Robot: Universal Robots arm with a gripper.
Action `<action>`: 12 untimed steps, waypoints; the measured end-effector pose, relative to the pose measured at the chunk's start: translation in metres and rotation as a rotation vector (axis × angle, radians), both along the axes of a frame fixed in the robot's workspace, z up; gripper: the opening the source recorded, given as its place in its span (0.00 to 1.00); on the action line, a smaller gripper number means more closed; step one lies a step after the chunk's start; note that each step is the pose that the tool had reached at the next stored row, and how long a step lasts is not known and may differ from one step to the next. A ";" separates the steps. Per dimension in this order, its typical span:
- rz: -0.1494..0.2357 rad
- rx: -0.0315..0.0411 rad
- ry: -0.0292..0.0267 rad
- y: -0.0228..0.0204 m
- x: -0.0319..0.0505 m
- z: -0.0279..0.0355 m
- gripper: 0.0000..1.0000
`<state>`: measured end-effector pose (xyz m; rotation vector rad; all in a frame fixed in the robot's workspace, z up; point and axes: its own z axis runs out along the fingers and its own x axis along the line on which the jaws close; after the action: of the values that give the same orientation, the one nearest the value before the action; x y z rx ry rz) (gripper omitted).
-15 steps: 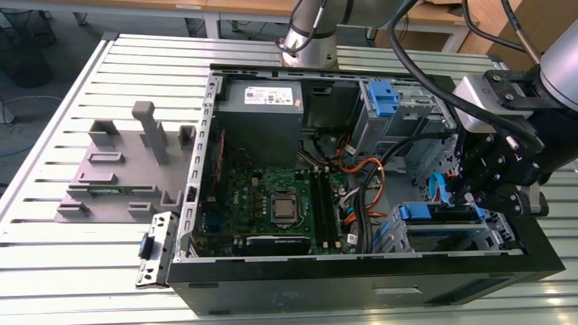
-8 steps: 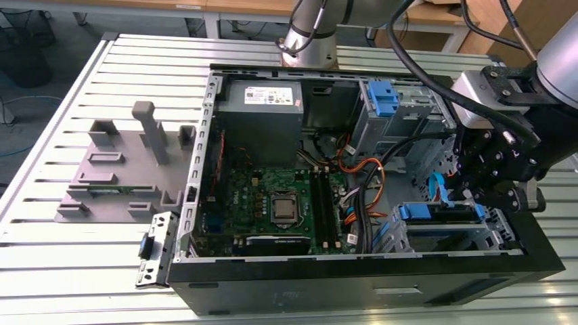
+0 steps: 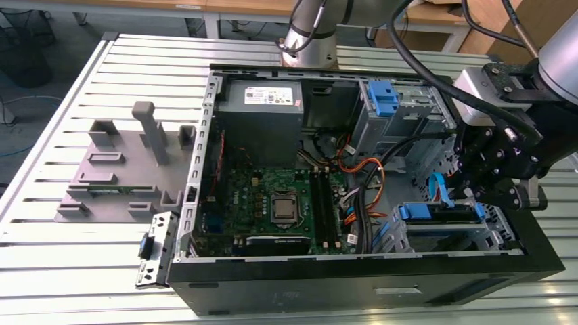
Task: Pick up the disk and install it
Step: 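Insert the second disk wire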
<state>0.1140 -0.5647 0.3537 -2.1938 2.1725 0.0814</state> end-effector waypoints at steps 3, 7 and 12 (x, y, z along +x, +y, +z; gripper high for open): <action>0.000 0.0000 0.0000 0.0000 0.0000 0.0000 0.24; 0.000 0.0000 0.0000 0.0000 0.0000 0.0001 0.24; 0.000 -0.0001 0.0000 0.0000 0.0041 0.0001 0.24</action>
<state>0.1182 -0.5647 0.3539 -2.1938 2.1726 0.0813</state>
